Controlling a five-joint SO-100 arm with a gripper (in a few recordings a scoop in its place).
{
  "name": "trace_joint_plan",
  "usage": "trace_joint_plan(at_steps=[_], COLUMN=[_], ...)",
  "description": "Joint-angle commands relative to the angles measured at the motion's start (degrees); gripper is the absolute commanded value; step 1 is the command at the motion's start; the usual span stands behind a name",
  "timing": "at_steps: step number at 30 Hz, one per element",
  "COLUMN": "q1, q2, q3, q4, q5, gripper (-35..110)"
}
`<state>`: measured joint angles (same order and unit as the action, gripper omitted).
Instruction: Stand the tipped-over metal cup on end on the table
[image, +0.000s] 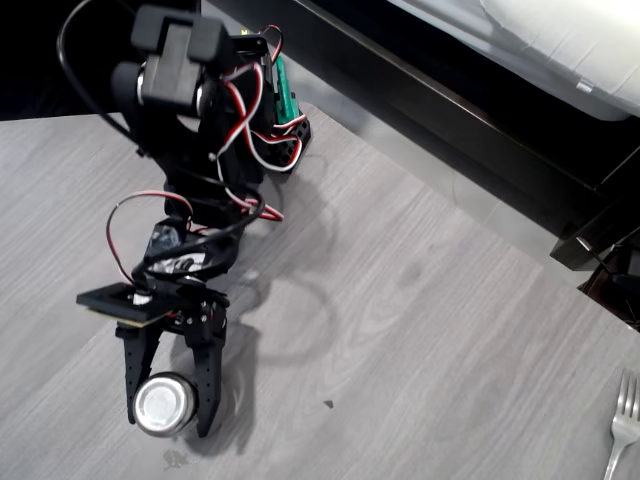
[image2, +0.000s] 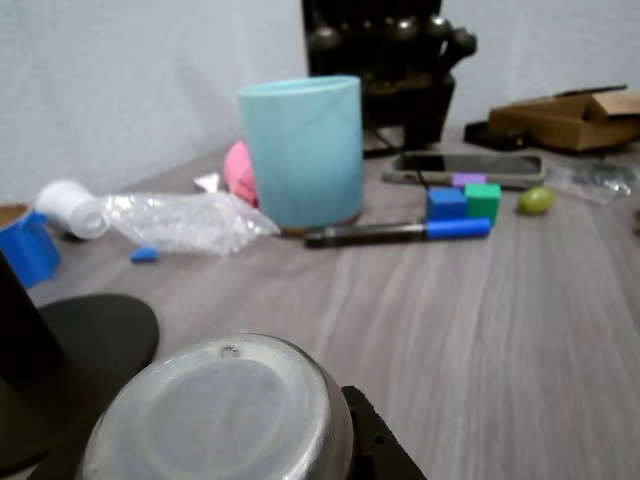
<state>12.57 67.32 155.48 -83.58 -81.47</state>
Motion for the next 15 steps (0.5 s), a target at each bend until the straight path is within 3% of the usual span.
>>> trace_joint_plan(at_steps=[1,11,15], q1=[-0.53,-0.97,-1.05], q2=[-1.49,-3.96,-5.54], q3=[-2.02,-3.69,-4.48], q4=[-8.88,-11.16,-12.30], q5=[0.09,1.23,0.70], gripper=[0,0,13])
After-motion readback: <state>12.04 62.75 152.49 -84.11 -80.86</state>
